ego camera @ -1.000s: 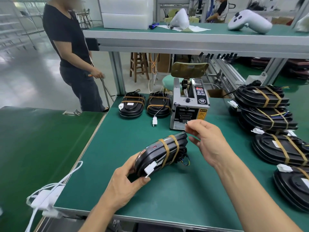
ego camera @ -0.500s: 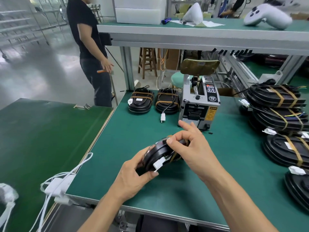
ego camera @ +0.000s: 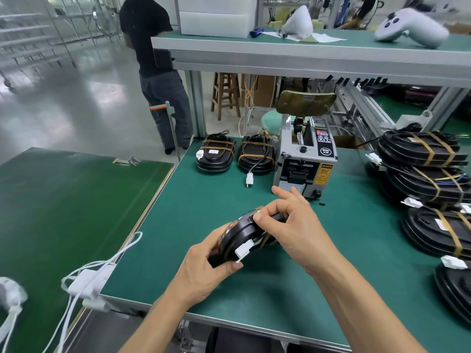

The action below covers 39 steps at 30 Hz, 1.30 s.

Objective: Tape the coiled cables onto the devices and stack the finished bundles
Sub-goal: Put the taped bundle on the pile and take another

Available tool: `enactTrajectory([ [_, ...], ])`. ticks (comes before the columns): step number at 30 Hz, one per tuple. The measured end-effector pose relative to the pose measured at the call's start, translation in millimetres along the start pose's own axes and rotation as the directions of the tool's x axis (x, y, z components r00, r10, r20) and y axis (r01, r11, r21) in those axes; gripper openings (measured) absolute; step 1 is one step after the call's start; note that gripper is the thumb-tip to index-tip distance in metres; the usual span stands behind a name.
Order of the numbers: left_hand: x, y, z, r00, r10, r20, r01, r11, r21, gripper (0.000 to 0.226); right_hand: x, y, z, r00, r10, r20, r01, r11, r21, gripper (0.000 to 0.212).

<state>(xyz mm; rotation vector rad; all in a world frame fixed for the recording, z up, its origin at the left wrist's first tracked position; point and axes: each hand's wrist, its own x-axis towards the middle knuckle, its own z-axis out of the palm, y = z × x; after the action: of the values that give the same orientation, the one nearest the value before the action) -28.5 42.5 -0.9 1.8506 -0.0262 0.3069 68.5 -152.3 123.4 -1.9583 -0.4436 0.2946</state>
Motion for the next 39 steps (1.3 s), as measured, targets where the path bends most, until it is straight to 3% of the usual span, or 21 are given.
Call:
enactTrajectory([
  [19,0.5,3.3,0.4,1.0,0.017,-0.006,-0.017,1.0,0.01,0.067,-0.6,-2.1,4.5,0.999,0.016,-0.052,-0.023,0.993,-0.119,0.014],
  [39,0.3,1.9,0.3,1.0,0.002,-0.007,-0.002,1.0,0.019,0.07,1.7,0.0,0.6,0.999,0.026,-0.04,-0.03,0.995,-0.096,0.028],
])
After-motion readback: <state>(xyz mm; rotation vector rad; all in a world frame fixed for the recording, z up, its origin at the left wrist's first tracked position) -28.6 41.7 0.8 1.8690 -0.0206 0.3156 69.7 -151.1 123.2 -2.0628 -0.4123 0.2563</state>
